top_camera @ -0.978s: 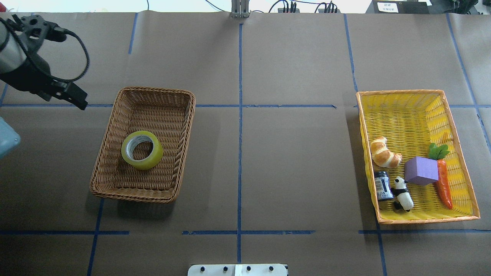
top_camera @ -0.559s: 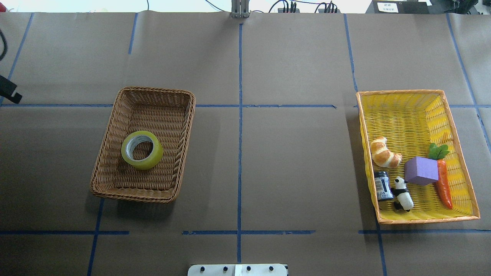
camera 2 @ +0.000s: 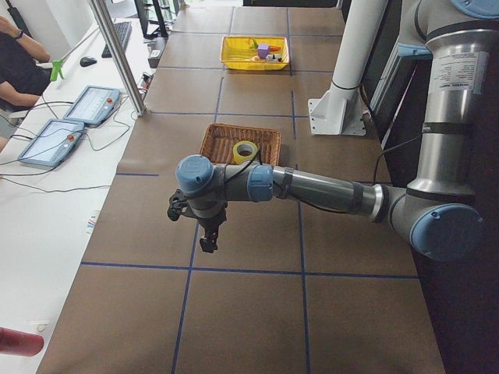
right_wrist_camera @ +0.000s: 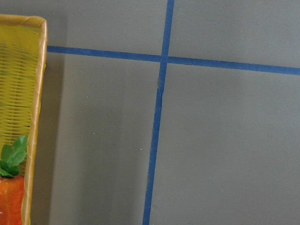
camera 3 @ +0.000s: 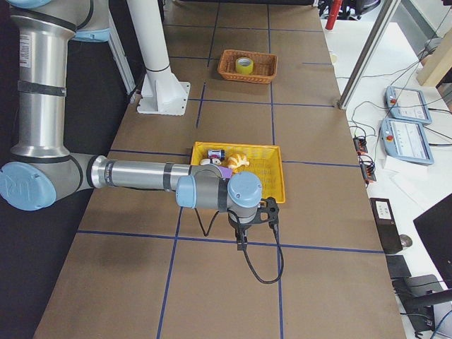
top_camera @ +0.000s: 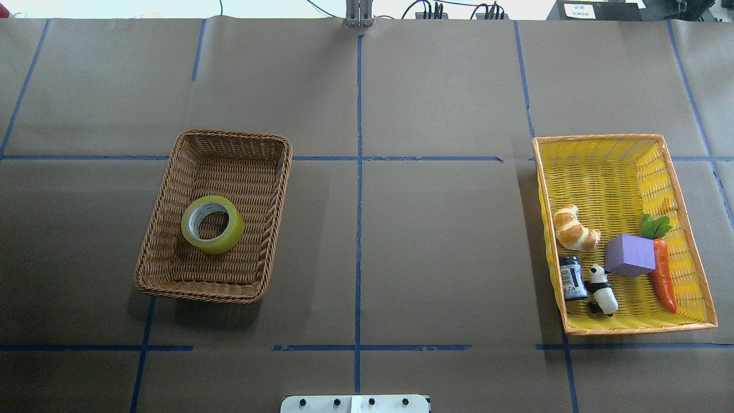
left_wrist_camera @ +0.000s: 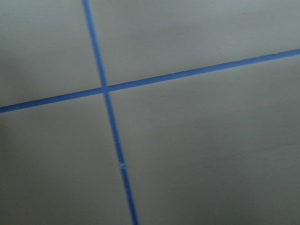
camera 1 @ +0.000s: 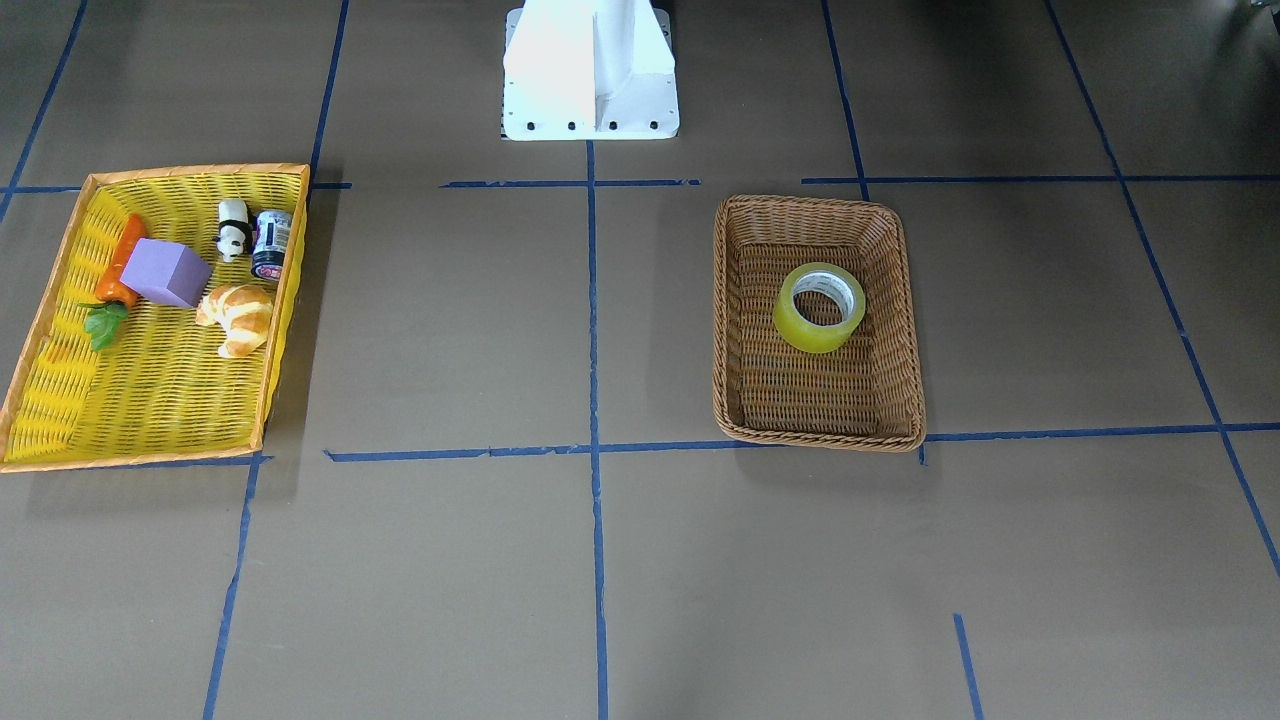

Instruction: Move tape to another basket

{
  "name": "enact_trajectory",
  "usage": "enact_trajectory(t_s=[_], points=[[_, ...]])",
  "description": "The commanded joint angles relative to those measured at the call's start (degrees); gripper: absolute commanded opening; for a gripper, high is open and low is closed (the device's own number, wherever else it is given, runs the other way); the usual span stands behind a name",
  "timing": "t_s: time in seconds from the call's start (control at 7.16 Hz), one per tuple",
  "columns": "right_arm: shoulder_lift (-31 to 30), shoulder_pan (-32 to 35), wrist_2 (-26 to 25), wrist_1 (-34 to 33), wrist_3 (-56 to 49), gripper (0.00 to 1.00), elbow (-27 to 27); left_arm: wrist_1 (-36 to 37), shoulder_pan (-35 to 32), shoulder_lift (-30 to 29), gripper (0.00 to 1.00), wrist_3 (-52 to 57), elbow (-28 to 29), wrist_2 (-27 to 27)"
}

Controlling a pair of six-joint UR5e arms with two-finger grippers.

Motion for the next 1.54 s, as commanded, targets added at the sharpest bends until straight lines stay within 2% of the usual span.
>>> enact_trajectory(t_s=[0.0,0.42,1.4], points=[[-0.23,0.00,0.06,1.05,0.82,1.00,-0.37,-4.56,-1.32,3.41,1.00,0.70,3.13,0.01],[-0.32,0.00,0.32,1.05,0.82,1.00,-0.28,-6.62,-1.23,3.52,1.00,0.61,6.39,0.19],[-0.32,0.00,0.32,1.05,0.64,1.00,-0.28,-6.62,-1.32,3.43,1.00,0.34,5.69,0.19]])
